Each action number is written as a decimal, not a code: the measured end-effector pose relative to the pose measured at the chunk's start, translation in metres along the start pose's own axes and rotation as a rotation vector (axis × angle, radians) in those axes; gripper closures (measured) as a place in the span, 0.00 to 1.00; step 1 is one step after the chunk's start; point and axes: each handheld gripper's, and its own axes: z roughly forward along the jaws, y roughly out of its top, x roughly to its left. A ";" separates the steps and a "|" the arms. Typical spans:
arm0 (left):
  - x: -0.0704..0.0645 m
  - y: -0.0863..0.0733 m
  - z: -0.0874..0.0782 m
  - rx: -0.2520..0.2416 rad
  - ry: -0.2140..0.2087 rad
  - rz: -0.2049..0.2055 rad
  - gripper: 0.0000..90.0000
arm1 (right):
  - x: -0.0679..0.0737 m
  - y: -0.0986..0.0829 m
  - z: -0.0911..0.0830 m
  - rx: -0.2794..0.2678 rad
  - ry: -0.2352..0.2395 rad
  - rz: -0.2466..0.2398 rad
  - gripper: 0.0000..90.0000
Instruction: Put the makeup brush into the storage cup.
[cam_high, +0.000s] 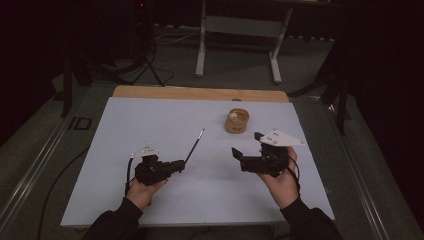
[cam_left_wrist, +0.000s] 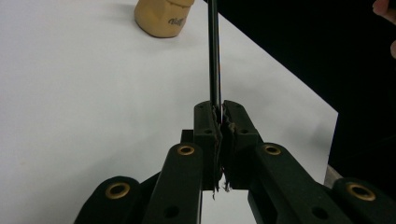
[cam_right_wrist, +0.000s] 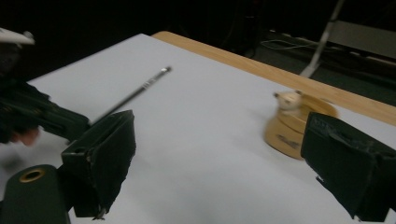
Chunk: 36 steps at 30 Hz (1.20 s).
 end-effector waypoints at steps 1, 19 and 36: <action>0.000 0.000 0.000 -0.002 0.004 0.004 0.95 | 0.002 0.001 0.002 -0.007 0.010 0.013 0.11; -0.002 0.000 0.000 -0.012 -0.003 0.004 0.95 | 0.030 0.019 0.046 0.028 -0.021 0.178 0.31; -0.003 0.000 0.002 -0.005 0.000 0.016 0.95 | 0.024 0.016 0.084 0.137 0.077 0.416 0.50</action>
